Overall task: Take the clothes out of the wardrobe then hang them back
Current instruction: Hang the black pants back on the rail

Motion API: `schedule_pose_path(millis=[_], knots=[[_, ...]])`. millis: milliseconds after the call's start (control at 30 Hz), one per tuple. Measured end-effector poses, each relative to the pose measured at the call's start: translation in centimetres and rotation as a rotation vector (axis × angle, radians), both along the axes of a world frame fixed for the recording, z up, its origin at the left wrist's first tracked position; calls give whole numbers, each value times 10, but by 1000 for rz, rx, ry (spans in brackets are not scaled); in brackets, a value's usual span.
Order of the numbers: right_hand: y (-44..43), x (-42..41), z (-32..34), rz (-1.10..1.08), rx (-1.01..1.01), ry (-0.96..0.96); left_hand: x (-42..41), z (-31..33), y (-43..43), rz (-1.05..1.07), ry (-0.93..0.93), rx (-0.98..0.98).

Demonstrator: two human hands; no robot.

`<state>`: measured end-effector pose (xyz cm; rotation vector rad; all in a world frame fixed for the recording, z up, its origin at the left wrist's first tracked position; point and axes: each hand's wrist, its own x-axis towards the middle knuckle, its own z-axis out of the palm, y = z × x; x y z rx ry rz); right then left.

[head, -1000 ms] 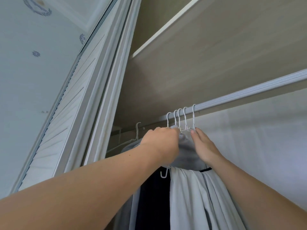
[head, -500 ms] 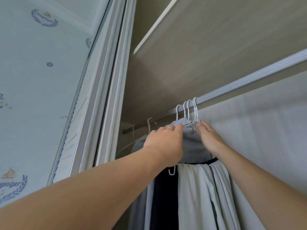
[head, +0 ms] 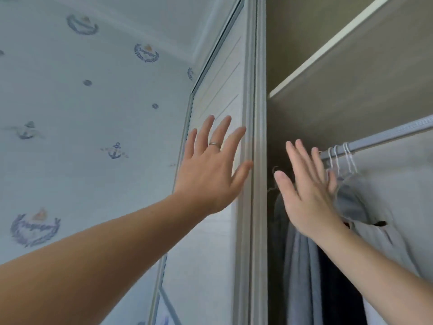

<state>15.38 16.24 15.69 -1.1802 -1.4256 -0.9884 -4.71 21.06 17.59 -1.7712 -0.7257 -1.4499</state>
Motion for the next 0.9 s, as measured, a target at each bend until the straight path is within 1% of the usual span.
schedule_pose_path(millis=[167, 267, 433, 567, 700, 900], knots=[[5, -142, -47, 67, -133, -125, -146, -46, -14, 129, 5, -72], [4, -232, -86, 239, -240, -167, -240, -88, -34, 200, -19, -138], [-15, -386, -166, 475, -400, -229, -389, -185, -84, 361, -79, -308], [-39, -506, -245, 636, -545, -286, -499, -275, -144, 519, -172, -502], [-70, -615, -323, 797, -685, -337, -597, -367, -218, 773, -243, -699], [-134, -747, -429, 1033, -895, -465, -700, -485, -342, 1071, -400, -962]])
